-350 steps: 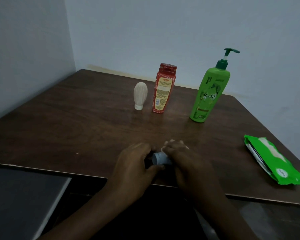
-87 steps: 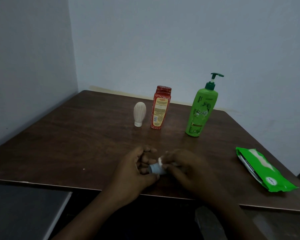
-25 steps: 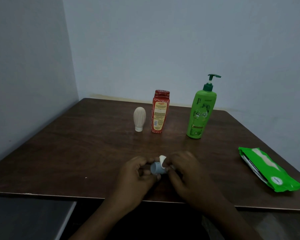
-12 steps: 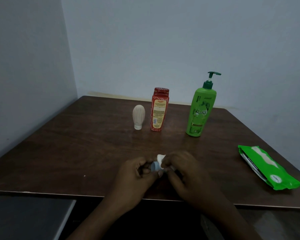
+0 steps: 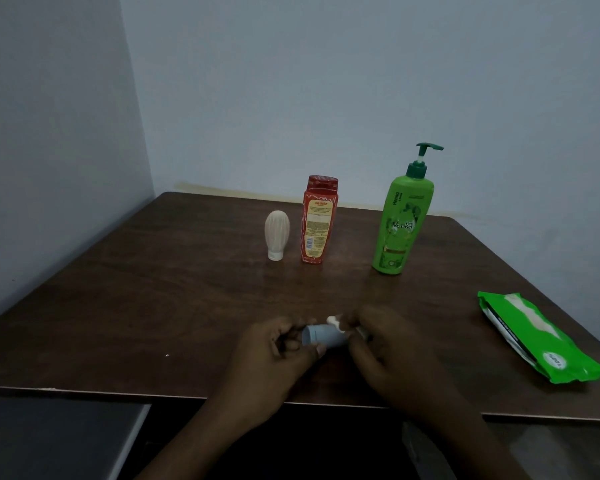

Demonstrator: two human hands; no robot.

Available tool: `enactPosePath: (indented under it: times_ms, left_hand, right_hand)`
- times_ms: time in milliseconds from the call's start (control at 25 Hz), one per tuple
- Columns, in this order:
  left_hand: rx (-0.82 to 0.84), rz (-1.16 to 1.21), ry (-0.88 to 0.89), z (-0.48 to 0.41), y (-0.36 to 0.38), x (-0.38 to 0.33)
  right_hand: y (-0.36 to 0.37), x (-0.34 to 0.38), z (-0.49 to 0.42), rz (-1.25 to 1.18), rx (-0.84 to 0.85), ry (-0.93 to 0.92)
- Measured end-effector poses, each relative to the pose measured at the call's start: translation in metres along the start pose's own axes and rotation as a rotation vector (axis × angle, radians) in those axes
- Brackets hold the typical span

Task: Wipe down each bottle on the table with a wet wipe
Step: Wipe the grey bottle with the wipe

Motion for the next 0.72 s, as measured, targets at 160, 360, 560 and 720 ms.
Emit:
enactPosePath:
  times_ms: [160,360,560,720]
  left_hand:
    - [0.043,0.034,-0.009,-0.001,0.001,0.004]
    - [0.016,0.04,-0.002,-0.001,0.002,0.003]
    - [0.013,0.009,0.018,-0.004,0.002,0.006]
    - [-0.003,0.02,0.023,-0.001,0.001,0.003]
  right_hand:
    - [0.004,0.002,-0.002,-0.046,0.069,-0.072]
    - [-0.015,-0.016,-0.005,-0.009,0.015,0.017]
    - [0.005,0.001,0.0,0.018,0.074,-0.044]
    - [-0.003,-0.004,-0.003,-0.027,0.095,-0.051]
Point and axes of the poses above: each hand's wrist, its own z-axis away from the middle knuckle, its own y-axis out of the palm, x = y × z, the point moved 2 cm from there along -z, towards the middle knuckle, and after that the axes turned 8 degrees about -z, right-handed, at the moved point
